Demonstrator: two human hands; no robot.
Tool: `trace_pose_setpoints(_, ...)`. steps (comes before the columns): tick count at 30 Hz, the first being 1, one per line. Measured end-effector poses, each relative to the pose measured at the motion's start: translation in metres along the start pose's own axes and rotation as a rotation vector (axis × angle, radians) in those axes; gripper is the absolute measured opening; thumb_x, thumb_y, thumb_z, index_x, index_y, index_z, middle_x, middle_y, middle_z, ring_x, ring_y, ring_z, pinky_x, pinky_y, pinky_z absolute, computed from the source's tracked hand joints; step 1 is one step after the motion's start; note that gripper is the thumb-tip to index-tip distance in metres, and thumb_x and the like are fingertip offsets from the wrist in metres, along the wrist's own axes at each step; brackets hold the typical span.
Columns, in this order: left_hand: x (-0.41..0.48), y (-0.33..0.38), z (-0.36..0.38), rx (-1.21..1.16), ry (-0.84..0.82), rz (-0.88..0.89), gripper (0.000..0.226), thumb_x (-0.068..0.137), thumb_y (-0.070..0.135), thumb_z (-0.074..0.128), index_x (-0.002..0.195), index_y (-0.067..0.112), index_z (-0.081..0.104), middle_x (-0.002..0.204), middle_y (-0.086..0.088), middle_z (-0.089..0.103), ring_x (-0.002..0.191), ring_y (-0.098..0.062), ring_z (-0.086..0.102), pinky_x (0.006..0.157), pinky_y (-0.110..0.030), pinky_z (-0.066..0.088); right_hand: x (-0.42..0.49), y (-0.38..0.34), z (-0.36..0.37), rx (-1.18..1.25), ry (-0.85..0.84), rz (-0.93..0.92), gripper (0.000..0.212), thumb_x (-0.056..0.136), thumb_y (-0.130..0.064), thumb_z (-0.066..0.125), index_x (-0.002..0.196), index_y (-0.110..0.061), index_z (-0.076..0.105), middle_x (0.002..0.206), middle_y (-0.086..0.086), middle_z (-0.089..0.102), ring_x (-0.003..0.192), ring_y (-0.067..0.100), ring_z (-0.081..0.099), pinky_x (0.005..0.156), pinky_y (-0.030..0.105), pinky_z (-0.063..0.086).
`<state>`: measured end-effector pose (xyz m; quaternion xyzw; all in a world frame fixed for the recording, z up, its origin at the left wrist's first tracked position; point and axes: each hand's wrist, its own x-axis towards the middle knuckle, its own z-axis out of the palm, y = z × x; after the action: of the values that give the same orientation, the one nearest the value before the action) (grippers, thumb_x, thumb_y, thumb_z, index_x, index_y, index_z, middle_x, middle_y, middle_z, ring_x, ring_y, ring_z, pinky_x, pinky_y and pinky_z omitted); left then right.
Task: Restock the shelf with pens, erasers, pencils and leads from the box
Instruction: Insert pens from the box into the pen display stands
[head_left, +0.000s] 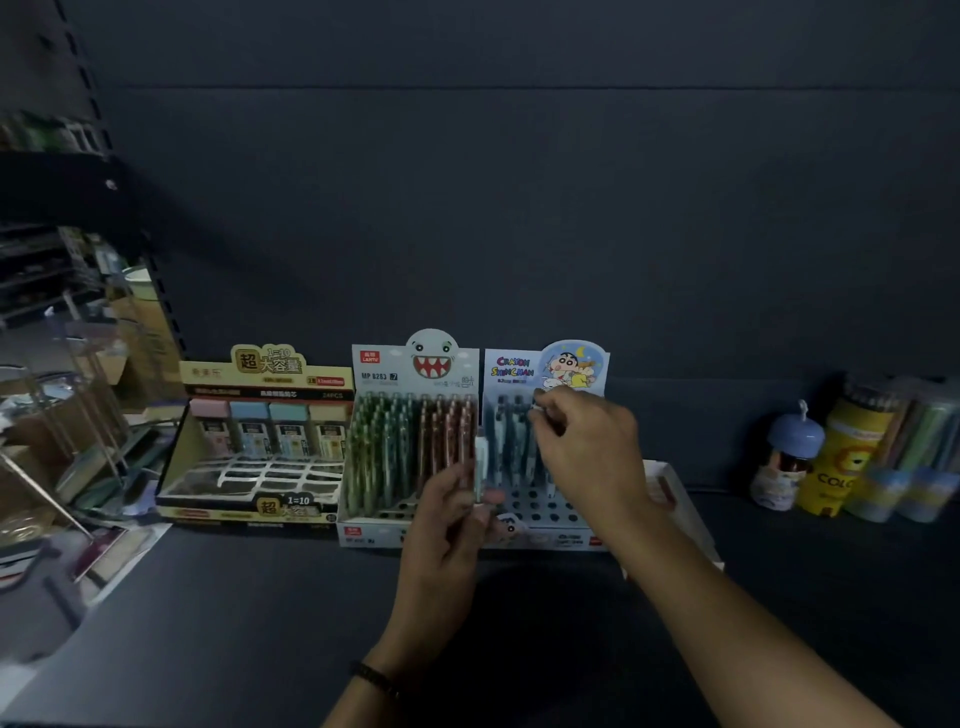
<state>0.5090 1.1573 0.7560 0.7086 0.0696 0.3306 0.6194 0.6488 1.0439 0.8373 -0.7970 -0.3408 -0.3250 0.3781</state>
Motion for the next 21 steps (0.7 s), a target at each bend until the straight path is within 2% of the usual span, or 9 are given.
trace_pose_setpoints(4, 0.001, -0.002, 0.001, -0.122, 0.036, -0.016, 0.024, 0.106, 0.003, 0.058, 0.126, 0.015, 0.059, 0.115, -0.008, 0.078, 0.091, -0.03, 0.079, 0.087, -0.044, 0.065, 0.005, 0.0, 0.002, -0.053, -0.069, 0.05, 0.008, 0.095, -0.021, 0.073, 0.098, -0.015, 0.077, 0.081, -0.001, 0.075, 0.072, 0.021, 0.068, 0.07, 0.04, 0.06)
trace_pose_setpoints(8, 0.002, -0.005, 0.003, -0.236, 0.049, -0.062, 0.031, 0.106, 0.002, 0.058, 0.13, 0.021, 0.061, 0.101, -0.023, 0.071, 0.087, -0.041, 0.077, 0.084, -0.045, 0.065, 0.007, -0.005, 0.001, -0.205, -0.248, 0.109, 0.014, 0.099, -0.024, 0.064, 0.097, -0.016, 0.075, 0.085, 0.004, 0.074, 0.079, 0.028, 0.069, 0.072, 0.041, 0.06)
trace_pose_setpoints(11, 0.002, -0.008, 0.003, -0.252, 0.037, -0.078, 0.036, 0.106, 0.0, 0.057, 0.135, 0.02, 0.061, 0.098, -0.023, 0.071, 0.089, -0.041, 0.077, 0.084, -0.045, 0.065, 0.01, -0.009, -0.001, -0.263, -0.392, 0.159, 0.016, 0.101, -0.023, 0.06, 0.095, -0.016, 0.073, 0.09, 0.006, 0.07, 0.083, 0.029, 0.067, 0.073, 0.041, 0.061)
trace_pose_setpoints(14, 0.003, -0.012, 0.005, -0.251, 0.025, -0.065, 0.039, 0.104, -0.005, 0.058, 0.137, 0.015, 0.059, 0.101, -0.019, 0.075, 0.095, -0.038, 0.079, 0.088, -0.042, 0.065, 0.015, -0.006, -0.005, -0.262, -0.447, 0.198, 0.022, 0.099, -0.028, 0.058, 0.089, -0.018, 0.076, 0.082, 0.002, 0.07, 0.073, 0.025, 0.066, 0.069, 0.042, 0.063)
trace_pose_setpoints(16, 0.002, -0.013, 0.004, -0.263, 0.027, -0.061, 0.038, 0.102, -0.008, 0.06, 0.134, 0.012, 0.061, 0.105, -0.018, 0.075, 0.1, -0.038, 0.078, 0.09, -0.043, 0.064, 0.016, -0.003, -0.008, -0.214, -0.445, 0.198, 0.027, 0.098, -0.028, 0.057, 0.084, -0.018, 0.077, 0.073, -0.001, 0.07, 0.066, 0.02, 0.066, 0.065, 0.039, 0.062)
trace_pose_setpoints(18, 0.002, -0.012, 0.003, -0.27, 0.025, -0.059, 0.034, 0.102, -0.007, 0.061, 0.13, 0.01, 0.062, 0.107, -0.018, 0.076, 0.103, -0.038, 0.077, 0.09, -0.045, 0.064, 0.011, -0.007, -0.014, -0.06, -0.357, 0.194, 0.026, 0.1, -0.03, 0.06, 0.086, -0.019, 0.079, 0.07, -0.007, 0.071, 0.065, 0.012, 0.067, 0.067, 0.033, 0.059)
trace_pose_setpoints(21, 0.002, -0.009, 0.003, -0.267, 0.018, -0.061, 0.023, 0.102, -0.005, 0.061, 0.124, 0.004, 0.063, 0.109, -0.018, 0.078, 0.102, -0.038, 0.077, 0.089, -0.047, 0.065, -0.004, -0.023, -0.025, 0.255, -0.219, 0.162, 0.014, 0.097, -0.035, 0.075, 0.106, -0.027, 0.082, 0.078, -0.014, 0.075, 0.072, 0.002, 0.072, 0.073, 0.022, 0.059)
